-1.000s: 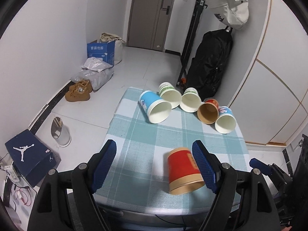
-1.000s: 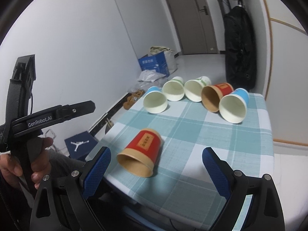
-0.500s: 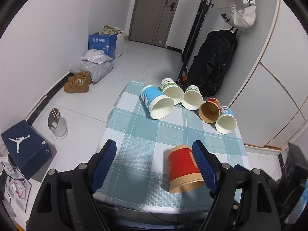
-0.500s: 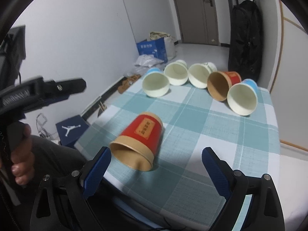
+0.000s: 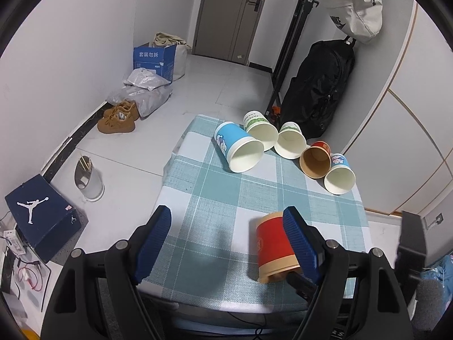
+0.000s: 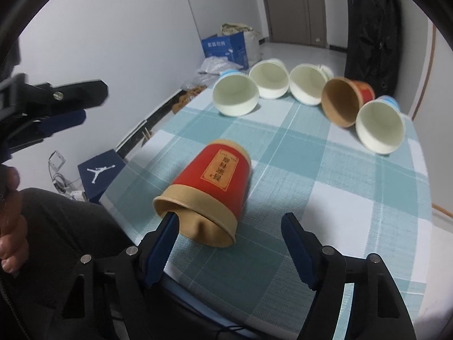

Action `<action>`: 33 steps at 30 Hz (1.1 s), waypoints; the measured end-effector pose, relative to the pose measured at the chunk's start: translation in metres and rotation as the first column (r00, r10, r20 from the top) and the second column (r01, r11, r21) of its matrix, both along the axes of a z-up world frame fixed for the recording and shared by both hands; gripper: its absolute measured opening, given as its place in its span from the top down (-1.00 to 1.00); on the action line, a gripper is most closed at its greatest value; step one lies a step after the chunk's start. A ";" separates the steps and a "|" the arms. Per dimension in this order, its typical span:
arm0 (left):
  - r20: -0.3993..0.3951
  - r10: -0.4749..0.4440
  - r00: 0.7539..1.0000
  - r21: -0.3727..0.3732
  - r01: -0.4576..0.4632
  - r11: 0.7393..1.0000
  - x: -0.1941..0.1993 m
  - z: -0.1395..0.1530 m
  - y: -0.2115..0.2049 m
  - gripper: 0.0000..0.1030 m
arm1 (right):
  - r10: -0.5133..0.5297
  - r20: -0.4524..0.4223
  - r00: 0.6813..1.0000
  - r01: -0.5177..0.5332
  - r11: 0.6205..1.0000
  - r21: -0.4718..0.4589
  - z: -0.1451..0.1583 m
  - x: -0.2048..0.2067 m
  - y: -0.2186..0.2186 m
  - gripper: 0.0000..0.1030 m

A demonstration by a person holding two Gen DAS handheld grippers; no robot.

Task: Flip cup upright
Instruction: 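Move the right tool to the red cup and grasp its rim, then lift the red cup with the right tool and rotate it mouth up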

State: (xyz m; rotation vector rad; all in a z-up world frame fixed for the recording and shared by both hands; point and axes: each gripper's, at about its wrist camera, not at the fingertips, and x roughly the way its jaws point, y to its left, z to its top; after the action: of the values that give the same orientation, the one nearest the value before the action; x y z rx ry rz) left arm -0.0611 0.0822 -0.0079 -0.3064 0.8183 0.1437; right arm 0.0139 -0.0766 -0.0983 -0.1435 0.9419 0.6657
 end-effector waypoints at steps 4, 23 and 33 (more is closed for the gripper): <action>-0.002 0.004 1.000 -0.016 -0.004 1.000 0.001 -0.001 0.004 -0.51 | -0.013 -0.035 0.999 0.012 1.000 -0.009 -0.006 0.004 0.004 0.05; -0.016 0.012 1.000 -0.038 -0.013 0.999 0.004 -0.005 0.005 -0.51 | -0.055 0.015 0.998 0.056 0.997 -0.052 -0.001 0.004 -0.002 0.96; -0.028 0.016 0.999 -0.033 -0.017 0.999 0.002 -0.008 0.007 -0.51 | -0.074 0.040 0.996 0.075 0.997 -0.009 0.012 0.009 -0.010 0.96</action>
State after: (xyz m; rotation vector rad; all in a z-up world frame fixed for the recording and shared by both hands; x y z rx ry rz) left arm -0.0591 0.0888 -0.0162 -0.3431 0.8466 0.1507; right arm 0.0234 -0.0864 -0.0861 -0.1295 0.9080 0.5872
